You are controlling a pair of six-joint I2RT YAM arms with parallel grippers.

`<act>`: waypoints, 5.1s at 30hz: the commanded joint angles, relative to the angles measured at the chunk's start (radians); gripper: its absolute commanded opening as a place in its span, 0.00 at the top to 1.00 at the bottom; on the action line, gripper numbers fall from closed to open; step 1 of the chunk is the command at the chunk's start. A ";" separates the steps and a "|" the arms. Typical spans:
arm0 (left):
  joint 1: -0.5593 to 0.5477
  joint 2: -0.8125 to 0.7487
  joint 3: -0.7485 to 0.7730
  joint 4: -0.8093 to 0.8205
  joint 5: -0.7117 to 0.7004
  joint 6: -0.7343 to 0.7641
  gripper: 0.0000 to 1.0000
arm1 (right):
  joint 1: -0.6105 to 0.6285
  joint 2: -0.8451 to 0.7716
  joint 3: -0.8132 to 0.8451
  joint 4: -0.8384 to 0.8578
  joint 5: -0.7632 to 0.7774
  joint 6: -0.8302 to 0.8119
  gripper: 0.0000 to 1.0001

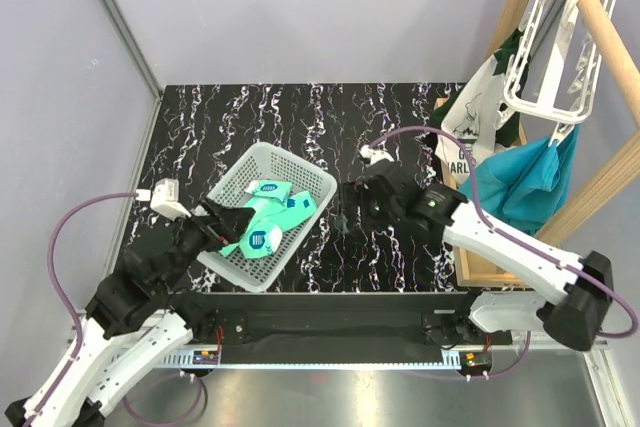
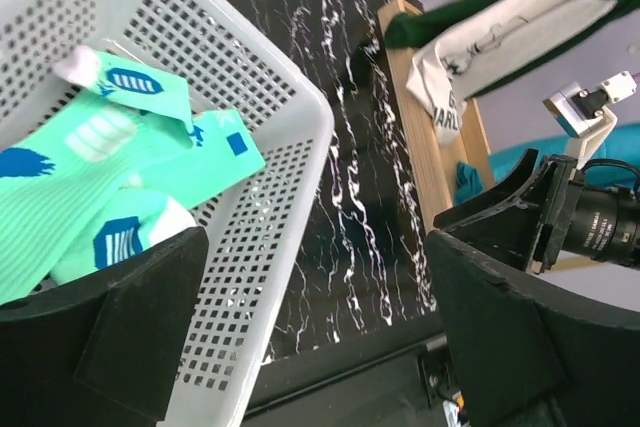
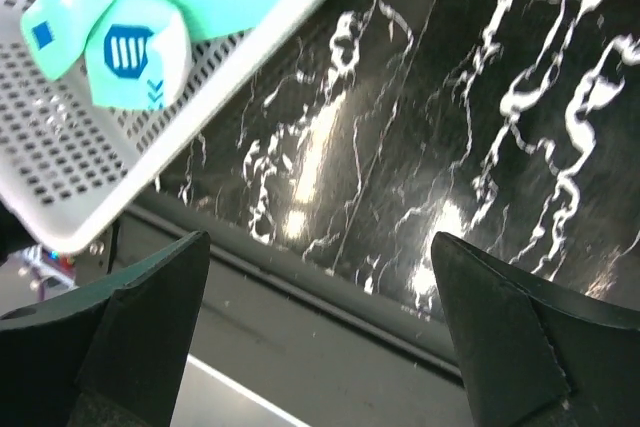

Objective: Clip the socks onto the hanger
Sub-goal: Open the clamp at the hanger.

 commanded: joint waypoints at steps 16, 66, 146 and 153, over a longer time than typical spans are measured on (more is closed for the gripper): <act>0.520 0.639 0.206 0.046 0.258 0.089 0.16 | 0.019 0.112 0.282 -0.023 0.087 -0.123 0.00; -0.041 0.881 0.233 0.934 0.338 0.216 0.23 | 0.019 0.099 1.166 -0.641 0.679 -0.223 0.03; -0.351 1.627 1.117 1.223 0.616 0.379 1.00 | -0.039 0.058 1.104 -0.619 0.817 -0.115 0.43; -0.331 1.621 1.083 1.243 0.623 0.340 1.00 | -0.192 0.062 1.044 -0.562 0.742 -0.167 0.41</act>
